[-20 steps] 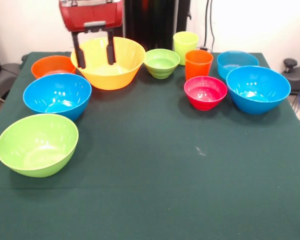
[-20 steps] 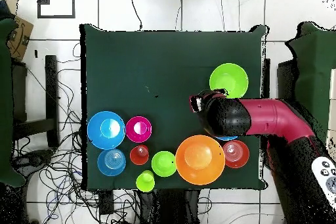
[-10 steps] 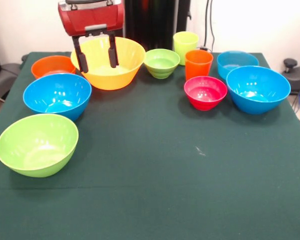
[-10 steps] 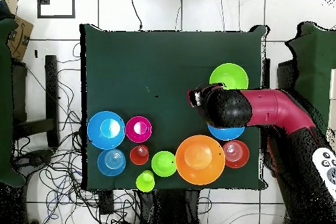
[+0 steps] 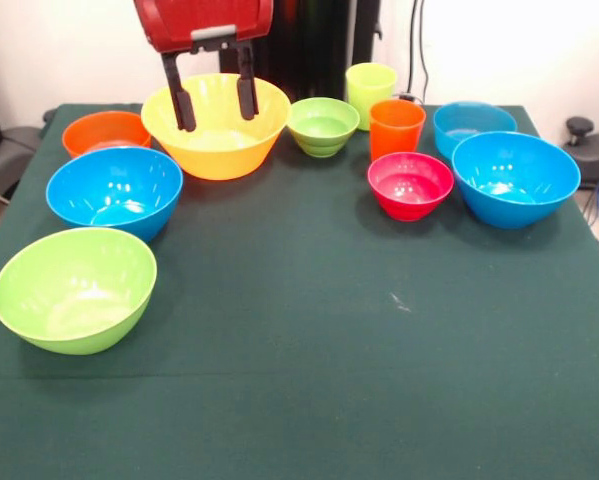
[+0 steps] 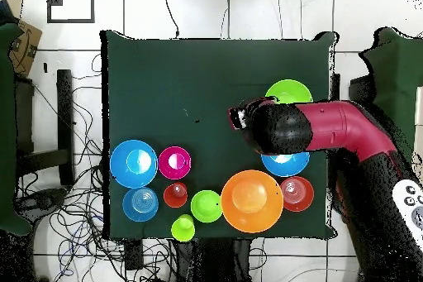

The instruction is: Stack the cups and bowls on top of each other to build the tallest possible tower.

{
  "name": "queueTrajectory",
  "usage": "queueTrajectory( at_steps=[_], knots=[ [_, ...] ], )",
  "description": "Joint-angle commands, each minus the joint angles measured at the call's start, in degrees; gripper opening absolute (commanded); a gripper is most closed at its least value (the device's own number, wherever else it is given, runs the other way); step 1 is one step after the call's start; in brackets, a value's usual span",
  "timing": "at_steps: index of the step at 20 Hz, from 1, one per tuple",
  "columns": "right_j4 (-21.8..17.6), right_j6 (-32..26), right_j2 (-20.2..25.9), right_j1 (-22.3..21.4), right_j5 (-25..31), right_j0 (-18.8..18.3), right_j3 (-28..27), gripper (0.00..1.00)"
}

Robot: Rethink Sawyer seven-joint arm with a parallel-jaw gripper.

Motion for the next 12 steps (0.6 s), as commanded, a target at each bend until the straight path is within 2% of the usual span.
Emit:
queueTrajectory(
  at_steps=[1,5,12],
  knots=[
    [-1.72,-14.52,2.60,-0.85,9.32,1.49,-4.45,1.00],
    [-1.03,-14.25,3.82,-1.07,10.17,0.69,-3.94,1.00],
    [-2.32,-12.35,3.95,1.59,7.73,0.92,-3.08,1.00]
  ],
)
